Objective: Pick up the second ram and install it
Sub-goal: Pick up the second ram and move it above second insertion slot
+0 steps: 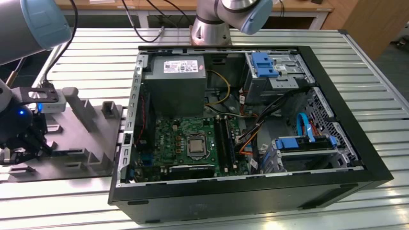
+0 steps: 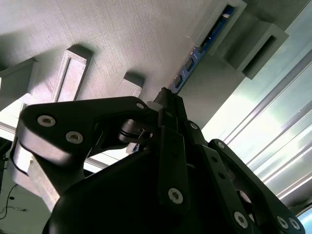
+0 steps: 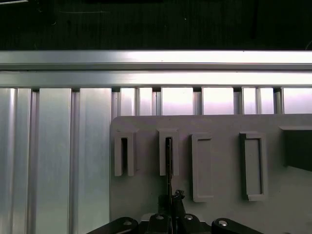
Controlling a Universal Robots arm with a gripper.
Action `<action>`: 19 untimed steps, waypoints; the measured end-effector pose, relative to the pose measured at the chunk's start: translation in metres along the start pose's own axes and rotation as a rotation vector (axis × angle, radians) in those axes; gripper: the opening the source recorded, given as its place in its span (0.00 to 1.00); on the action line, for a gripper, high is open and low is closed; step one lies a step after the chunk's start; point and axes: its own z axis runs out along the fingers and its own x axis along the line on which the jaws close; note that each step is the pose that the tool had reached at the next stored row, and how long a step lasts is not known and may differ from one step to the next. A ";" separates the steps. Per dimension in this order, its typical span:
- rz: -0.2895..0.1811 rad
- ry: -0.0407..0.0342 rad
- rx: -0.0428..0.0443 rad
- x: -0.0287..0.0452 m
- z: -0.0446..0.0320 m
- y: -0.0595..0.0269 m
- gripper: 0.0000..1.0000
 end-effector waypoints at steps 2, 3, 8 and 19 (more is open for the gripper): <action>0.000 0.0000 0.0000 0.0000 0.0000 0.0000 0.13; 0.000 0.0000 0.0000 0.0000 -0.0002 0.0000 0.13; 0.000 0.0001 -0.0001 -0.0001 -0.0053 0.0002 0.13; 0.000 0.0000 0.0000 -0.0004 -0.0192 0.0006 0.13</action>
